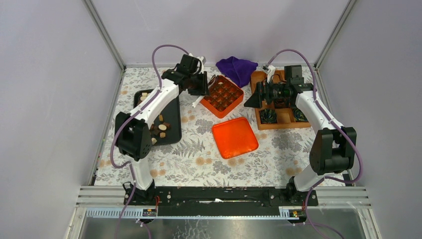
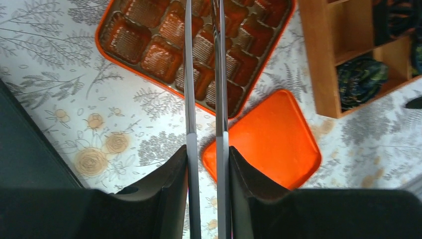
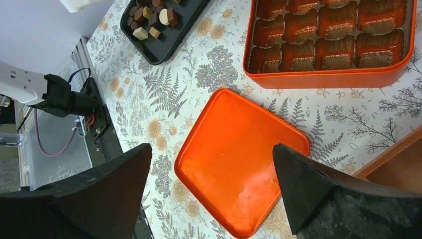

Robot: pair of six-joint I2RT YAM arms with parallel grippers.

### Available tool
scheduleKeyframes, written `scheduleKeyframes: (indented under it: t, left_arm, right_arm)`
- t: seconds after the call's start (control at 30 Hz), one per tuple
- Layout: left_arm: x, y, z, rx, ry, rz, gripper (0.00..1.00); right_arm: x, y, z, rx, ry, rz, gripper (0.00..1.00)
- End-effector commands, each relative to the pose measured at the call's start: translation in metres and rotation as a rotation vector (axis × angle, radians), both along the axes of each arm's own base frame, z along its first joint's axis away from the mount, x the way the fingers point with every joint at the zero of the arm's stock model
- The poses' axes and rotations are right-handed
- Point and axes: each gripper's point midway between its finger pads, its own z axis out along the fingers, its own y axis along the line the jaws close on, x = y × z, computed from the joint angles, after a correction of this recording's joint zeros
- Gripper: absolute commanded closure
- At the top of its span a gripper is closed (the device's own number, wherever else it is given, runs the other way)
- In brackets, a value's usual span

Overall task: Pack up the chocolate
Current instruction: Place the fake chocolate in the packing box.

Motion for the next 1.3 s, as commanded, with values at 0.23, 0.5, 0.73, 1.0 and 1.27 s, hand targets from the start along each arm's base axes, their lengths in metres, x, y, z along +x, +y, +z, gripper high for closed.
scheduleKeyframes:
  t: [0.23, 0.5, 0.73, 1.0, 1.27]
  left_arm:
    - [0.025, 0.017, -0.009, 0.175, -0.05, 0.008, 0.96]
    - [0.026, 0.017, -0.018, 0.19, -0.034, -0.001, 0.88]
    - [0.026, 0.021, -0.023, 0.227, -0.032, -0.001, 0.79]
    - [0.026, 0.02, -0.025, 0.235, -0.026, -0.005, 0.71]
    - [0.026, 0.018, -0.025, 0.23, -0.023, -0.01, 0.67]
  right_arm:
    - [0.0, 0.003, 0.011, 0.036, -0.033, 0.024, 0.0]
    - [0.0, 0.003, 0.011, 0.036, -0.031, 0.024, 0.0]
    - [0.001, 0.003, 0.011, 0.037, -0.029, 0.025, 0.0]
    - [0.001, 0.003, 0.01, 0.037, -0.027, 0.025, 0.0]
    - [0.001, 0.003, 0.01, 0.038, -0.025, 0.026, 0.0]
